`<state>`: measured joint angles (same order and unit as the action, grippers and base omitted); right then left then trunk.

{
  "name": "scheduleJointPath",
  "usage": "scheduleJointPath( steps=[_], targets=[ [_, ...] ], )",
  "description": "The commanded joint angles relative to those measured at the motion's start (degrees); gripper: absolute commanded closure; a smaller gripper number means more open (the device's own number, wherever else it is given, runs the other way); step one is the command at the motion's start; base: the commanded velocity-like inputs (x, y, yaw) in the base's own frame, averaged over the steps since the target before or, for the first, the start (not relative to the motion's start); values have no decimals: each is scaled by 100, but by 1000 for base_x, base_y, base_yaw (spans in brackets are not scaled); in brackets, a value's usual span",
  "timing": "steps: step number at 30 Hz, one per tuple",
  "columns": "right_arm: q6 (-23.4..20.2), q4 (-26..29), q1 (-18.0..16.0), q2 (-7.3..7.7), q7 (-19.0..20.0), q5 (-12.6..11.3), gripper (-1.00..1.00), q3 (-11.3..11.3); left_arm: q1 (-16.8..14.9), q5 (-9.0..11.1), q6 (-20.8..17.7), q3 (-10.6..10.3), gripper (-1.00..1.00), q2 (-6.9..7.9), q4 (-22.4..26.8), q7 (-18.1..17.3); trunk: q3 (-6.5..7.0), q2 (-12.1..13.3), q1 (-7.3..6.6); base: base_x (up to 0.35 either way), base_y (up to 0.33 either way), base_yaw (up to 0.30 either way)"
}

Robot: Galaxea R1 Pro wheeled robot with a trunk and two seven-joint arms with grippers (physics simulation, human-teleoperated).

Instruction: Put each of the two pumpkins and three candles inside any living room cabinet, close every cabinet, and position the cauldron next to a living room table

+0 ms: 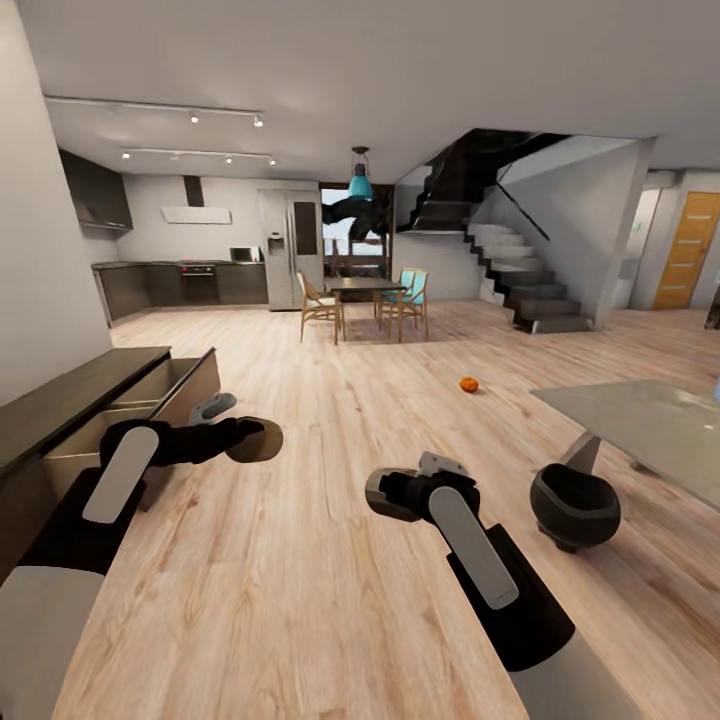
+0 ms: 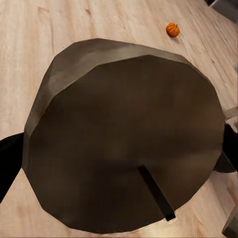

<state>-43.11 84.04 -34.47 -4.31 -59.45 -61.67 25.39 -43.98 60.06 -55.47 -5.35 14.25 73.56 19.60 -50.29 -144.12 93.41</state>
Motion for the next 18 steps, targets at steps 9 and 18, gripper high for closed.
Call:
scheduleJointPath(
  steps=[9,18],
  targets=[
    [3,-1,-7,1,-59,-38,100,-6,-5,85,7,-10,100,-2,1,44,-7,-3,2,336,-2,48],
    [4,-1,-7,8,-58,-35,100,-11,-5,84,9,-10,100,-2,9,44,-7,-3,2,324,-98,3]
  ],
)
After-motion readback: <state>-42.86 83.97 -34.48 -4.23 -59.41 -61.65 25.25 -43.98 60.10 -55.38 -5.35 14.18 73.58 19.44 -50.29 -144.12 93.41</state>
